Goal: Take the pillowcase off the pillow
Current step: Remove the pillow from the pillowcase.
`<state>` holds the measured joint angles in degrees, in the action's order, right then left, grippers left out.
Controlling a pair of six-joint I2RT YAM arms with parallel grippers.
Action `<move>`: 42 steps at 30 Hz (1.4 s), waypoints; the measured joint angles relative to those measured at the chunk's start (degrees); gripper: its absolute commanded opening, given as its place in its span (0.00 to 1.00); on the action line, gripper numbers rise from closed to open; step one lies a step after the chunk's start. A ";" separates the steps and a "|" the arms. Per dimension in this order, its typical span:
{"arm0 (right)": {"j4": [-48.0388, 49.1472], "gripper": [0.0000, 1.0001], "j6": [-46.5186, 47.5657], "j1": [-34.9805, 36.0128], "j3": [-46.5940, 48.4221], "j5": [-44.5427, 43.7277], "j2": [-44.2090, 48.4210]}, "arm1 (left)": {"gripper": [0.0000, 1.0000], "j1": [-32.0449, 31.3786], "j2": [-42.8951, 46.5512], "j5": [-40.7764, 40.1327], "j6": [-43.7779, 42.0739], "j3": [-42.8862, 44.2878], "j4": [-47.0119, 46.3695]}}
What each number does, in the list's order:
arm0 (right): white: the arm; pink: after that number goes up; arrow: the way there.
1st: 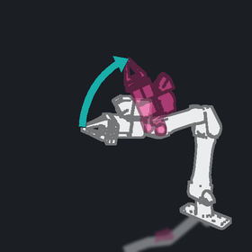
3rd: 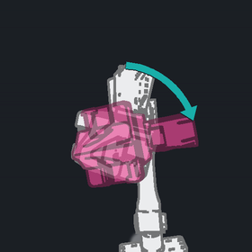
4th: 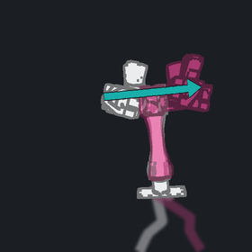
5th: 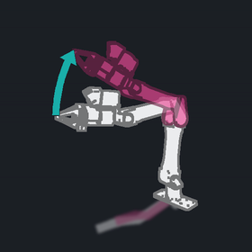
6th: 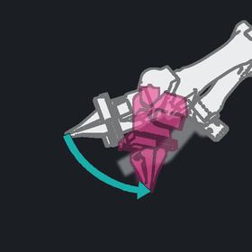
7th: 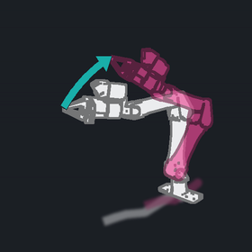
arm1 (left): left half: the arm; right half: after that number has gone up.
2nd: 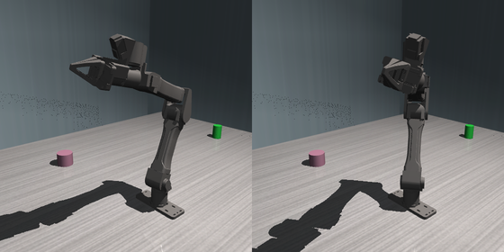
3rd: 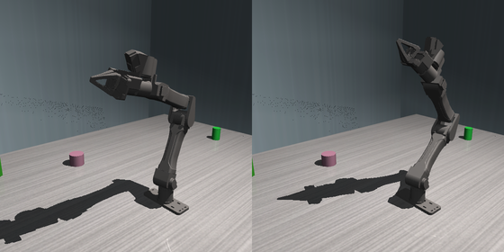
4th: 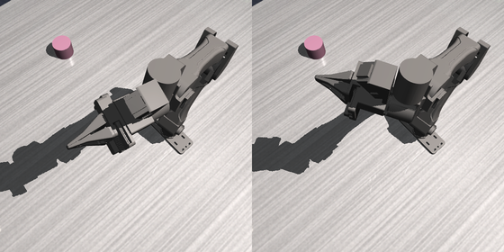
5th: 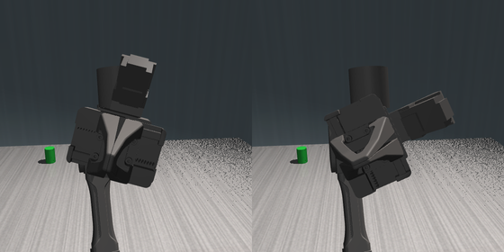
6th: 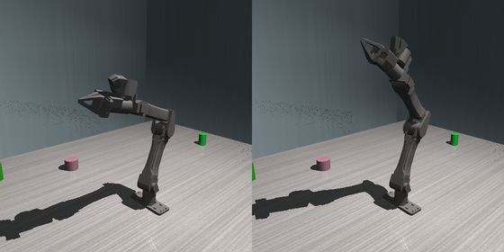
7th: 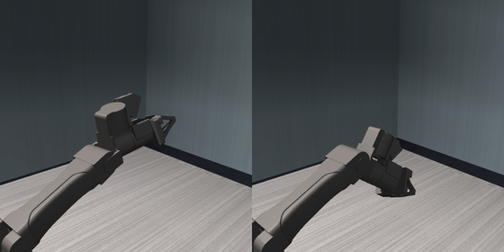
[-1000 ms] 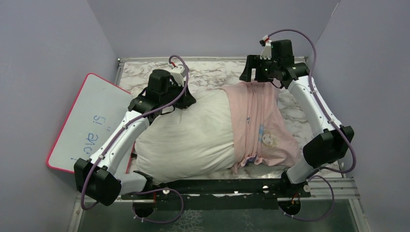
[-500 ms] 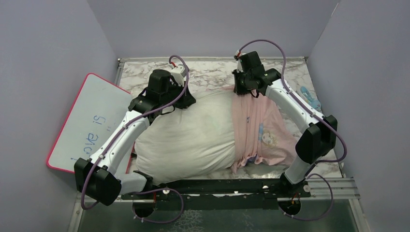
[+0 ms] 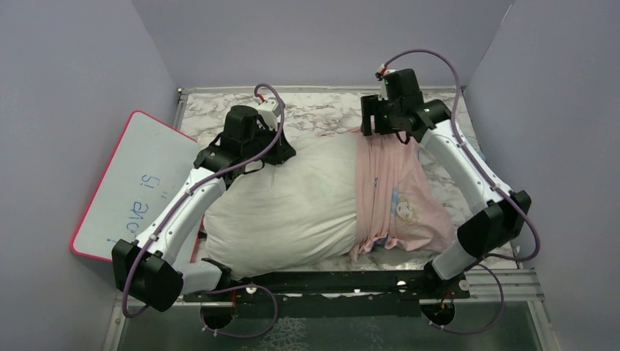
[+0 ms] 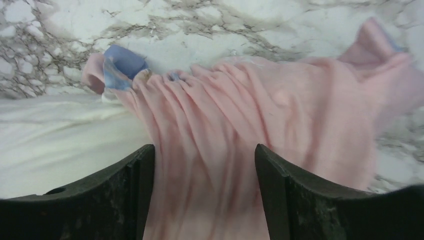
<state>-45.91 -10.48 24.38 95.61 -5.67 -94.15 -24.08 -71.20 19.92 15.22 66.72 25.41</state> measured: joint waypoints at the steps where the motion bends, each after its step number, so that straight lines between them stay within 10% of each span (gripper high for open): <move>1: -0.55 0.91 -0.09 -0.22 -0.09 -0.24 1.75 | 0.00 0.00 0.04 -0.04 0.00 0.00 0.02; 6: 0.92 1.00 -0.68 -1.31 -7.17 -6.93 18.51 | 0.00 0.02 0.07 -0.26 0.02 0.00 0.24; 14: 0.28 1.00 -9.51 -1.60 -26.47 -18.75 35.63 | 0.42 0.13 0.04 -0.26 0.44 0.22 0.57; 25: 3.61 0.93 -18.38 -2.16 -35.76 2.25 29.14 | 0.97 0.44 -3.39 1.77 0.24 9.77 4.66; 34: 7.30 0.94 -19.02 -2.49 -35.56 5.29 24.68 | 0.99 -10.54 -9.38 -6.12 -5.25 25.66 11.56; 42: 6.78 0.94 -18.86 -2.49 -34.29 5.05 23.58 | 0.99 -20.87 -11.37 -18.64 -5.09 19.89 14.58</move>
<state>-39.13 -29.34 21.89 61.32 -0.62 -70.57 -44.95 -82.56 1.28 10.13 86.61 39.99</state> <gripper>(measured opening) 0.939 0.986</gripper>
